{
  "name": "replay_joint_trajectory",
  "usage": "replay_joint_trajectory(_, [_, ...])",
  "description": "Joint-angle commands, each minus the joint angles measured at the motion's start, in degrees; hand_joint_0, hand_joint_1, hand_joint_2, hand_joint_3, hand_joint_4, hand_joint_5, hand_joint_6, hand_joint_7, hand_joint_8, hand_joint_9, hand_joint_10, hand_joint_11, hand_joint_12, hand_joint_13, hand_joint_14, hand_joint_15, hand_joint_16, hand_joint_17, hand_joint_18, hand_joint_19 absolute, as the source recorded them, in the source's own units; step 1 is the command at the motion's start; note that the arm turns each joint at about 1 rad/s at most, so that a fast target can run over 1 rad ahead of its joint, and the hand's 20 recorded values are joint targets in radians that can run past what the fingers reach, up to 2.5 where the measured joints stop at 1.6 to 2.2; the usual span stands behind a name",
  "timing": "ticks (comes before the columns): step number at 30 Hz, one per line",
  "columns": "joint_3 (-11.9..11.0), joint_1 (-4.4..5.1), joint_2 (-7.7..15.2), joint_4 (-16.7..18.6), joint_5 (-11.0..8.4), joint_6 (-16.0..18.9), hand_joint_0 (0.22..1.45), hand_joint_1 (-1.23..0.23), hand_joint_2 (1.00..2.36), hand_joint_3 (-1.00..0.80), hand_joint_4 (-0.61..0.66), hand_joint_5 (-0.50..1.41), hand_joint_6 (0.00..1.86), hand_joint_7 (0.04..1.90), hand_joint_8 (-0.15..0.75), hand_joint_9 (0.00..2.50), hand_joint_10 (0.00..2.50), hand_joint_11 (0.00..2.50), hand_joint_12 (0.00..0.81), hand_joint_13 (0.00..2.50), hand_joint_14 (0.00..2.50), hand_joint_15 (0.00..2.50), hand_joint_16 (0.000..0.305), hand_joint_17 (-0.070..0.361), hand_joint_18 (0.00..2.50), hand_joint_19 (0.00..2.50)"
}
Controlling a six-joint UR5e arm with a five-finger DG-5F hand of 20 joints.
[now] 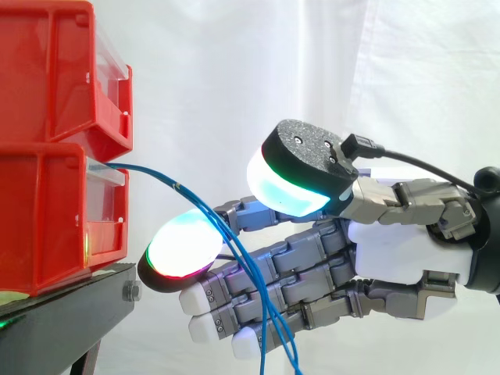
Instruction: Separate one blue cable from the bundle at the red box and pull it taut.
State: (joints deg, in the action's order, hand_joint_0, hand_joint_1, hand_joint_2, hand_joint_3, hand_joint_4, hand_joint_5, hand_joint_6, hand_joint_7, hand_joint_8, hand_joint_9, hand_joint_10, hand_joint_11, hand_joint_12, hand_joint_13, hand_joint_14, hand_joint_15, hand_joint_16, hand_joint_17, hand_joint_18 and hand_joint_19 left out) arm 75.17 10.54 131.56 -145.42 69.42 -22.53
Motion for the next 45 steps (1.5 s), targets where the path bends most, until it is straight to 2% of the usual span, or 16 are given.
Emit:
replay_joint_trajectory(1, [-0.02, 0.00, 0.01, 0.40, 0.72, 1.35, 0.56, -0.65, 1.00, -0.50, 0.28, -0.19, 0.50, 0.91, 0.308, 0.51, 0.01, 0.30, 0.373, 0.55, 0.01, 0.26, 0.050, 0.113, 0.48, 0.44])
replay_joint_trajectory(9, [-0.02, -0.61, 0.71, 1.19, 1.68, 4.34, 0.57, -0.67, 1.00, -0.48, 0.29, -0.19, 0.50, 0.94, 0.305, 0.51, 0.01, 0.32, 0.370, 0.56, 0.01, 0.27, 0.050, 0.112, 0.49, 0.45])
replay_joint_trajectory(12, [-0.11, -0.79, 1.15, 2.86, 2.65, 6.10, 0.58, -0.67, 1.00, -0.48, 0.29, -0.18, 0.50, 0.95, 0.305, 0.52, 0.01, 0.32, 0.370, 0.56, 0.01, 0.27, 0.050, 0.112, 0.50, 0.45])
replay_joint_trajectory(21, [-0.11, -0.96, 1.15, 3.04, 2.92, 6.54, 0.59, -0.67, 1.00, -0.43, 0.28, -0.18, 0.50, 1.00, 0.304, 0.52, 0.01, 0.33, 0.367, 0.57, 0.01, 0.28, 0.049, 0.111, 0.50, 0.46])
replay_joint_trajectory(29, [-0.20, -1.23, 1.15, 3.21, 3.35, 7.33, 0.64, -0.67, 1.01, -0.26, 0.26, -0.17, 0.50, 1.09, 0.304, 0.53, 0.01, 0.34, 0.364, 0.58, 0.01, 0.29, 0.049, 0.109, 0.50, 0.46])
replay_joint_trajectory(33, [-0.20, -1.67, 1.15, 3.21, 4.41, 7.77, 0.62, -0.67, 1.01, -0.34, 0.27, -0.16, 0.50, 1.09, 0.304, 0.53, 0.01, 0.35, 0.365, 0.58, 0.01, 0.30, 0.049, 0.109, 0.51, 0.47])
replay_joint_trajectory(38, [-1.25, -1.93, 1.15, 2.78, 4.76, 7.68, 0.59, -0.63, 1.01, -0.42, 0.27, -0.16, 0.50, 1.13, 0.314, 0.57, 0.01, 0.39, 0.370, 0.62, 0.01, 0.32, 0.049, 0.111, 0.53, 0.48])
replay_joint_trajectory(41, [-1.69, -1.93, 1.33, 2.34, 5.02, 7.68, 0.57, -0.53, 1.00, -0.47, 0.27, -0.15, 0.50, 1.17, 0.320, 0.59, 0.01, 0.39, 0.374, 0.64, 0.01, 0.33, 0.050, 0.113, 0.55, 0.47])
replay_joint_trajectory(43, [-2.31, -2.11, 1.33, 1.72, 5.29, 7.77, 0.58, -0.46, 1.00, -0.50, 0.27, -0.13, 0.50, 1.18, 0.329, 0.62, 0.01, 0.40, 0.379, 0.65, 0.01, 0.32, 0.050, 0.113, 0.55, 0.45])
replay_joint_trajectory(45, [-3.98, -2.55, 2.65, 0.58, 6.08, 7.94, 0.58, -0.45, 1.00, -0.50, 0.26, -0.13, 0.50, 1.19, 0.333, 0.64, 0.01, 0.41, 0.380, 0.66, 0.01, 0.32, 0.050, 0.113, 0.56, 0.45])
